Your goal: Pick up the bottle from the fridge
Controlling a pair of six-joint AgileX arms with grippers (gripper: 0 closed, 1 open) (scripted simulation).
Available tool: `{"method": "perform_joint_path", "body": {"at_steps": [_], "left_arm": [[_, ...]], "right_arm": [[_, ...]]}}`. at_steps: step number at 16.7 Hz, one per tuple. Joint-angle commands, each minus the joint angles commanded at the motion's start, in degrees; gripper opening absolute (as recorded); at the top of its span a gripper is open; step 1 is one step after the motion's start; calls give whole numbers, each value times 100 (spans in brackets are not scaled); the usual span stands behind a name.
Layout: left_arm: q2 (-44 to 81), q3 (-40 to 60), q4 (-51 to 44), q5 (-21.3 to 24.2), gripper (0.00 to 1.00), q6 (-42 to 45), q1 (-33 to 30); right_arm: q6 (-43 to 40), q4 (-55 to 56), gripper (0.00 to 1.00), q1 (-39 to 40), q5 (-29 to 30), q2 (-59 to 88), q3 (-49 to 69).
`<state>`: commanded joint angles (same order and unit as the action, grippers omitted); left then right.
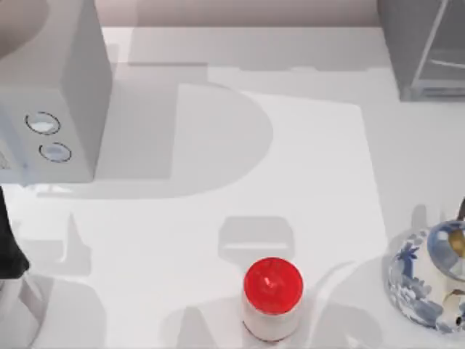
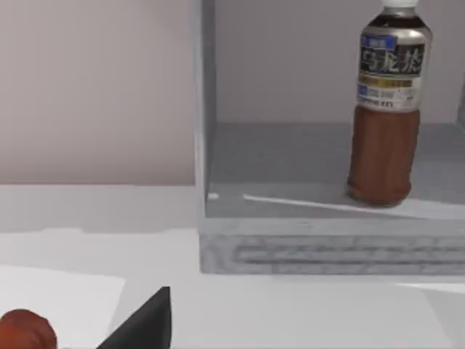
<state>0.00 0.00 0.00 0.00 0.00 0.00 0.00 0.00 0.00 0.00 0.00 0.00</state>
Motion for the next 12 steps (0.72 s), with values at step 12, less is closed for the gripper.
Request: {"method": "perform_joint_path", "body": {"at_steps": [12], "left_arm": [[0,0,0,0,100,0,0]], "right_arm": [[-99,3129,100,-1051,-1244,2862,964]]}}
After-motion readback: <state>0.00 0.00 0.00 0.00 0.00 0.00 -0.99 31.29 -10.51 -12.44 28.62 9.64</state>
